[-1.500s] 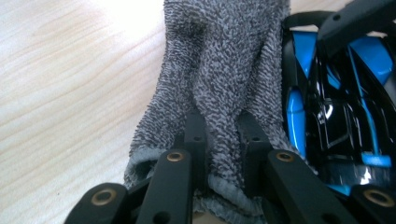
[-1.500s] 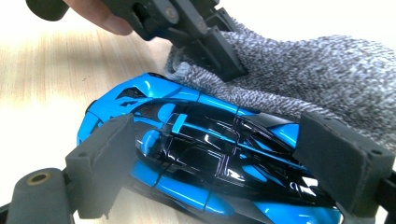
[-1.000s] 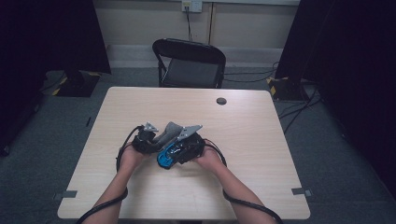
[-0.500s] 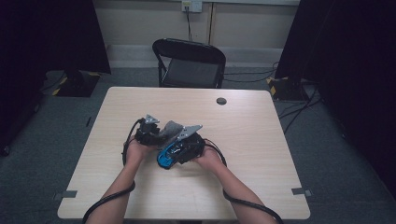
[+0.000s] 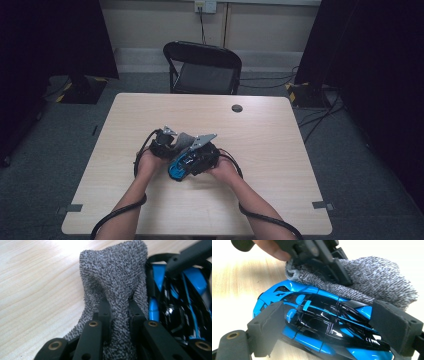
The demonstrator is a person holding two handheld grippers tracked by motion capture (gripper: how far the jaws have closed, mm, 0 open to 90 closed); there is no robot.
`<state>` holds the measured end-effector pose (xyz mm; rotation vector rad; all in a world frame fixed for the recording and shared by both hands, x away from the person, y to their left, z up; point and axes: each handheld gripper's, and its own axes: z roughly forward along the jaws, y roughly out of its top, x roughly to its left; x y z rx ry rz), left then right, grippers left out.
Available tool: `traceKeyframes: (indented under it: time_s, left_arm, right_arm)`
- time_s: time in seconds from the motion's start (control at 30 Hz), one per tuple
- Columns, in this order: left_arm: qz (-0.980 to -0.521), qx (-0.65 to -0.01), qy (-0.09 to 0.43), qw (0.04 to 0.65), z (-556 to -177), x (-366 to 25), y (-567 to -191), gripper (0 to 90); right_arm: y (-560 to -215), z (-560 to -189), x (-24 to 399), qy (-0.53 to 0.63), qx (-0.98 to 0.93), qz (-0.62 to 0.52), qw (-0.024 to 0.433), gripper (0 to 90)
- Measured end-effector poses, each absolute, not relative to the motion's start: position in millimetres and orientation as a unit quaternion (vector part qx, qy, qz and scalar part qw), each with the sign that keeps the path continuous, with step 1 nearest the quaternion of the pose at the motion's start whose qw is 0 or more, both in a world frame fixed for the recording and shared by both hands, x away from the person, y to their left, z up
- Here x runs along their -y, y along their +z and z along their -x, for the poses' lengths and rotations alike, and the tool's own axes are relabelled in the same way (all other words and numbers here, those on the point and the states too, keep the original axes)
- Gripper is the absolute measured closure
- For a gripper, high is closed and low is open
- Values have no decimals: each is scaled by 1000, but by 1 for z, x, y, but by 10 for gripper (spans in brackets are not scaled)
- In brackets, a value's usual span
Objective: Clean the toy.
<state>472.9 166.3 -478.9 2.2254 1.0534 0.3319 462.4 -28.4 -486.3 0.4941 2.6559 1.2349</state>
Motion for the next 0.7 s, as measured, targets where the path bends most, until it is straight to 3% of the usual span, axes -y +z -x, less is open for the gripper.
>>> traceKeyframes:
  time_s: [0.7]
  left_arm:
    - [-851, -403, 101, 321, -442, -202, -474, 774]
  right_arm:
    - [-486, -461, 26, 412, -894, -158, 80, 124]
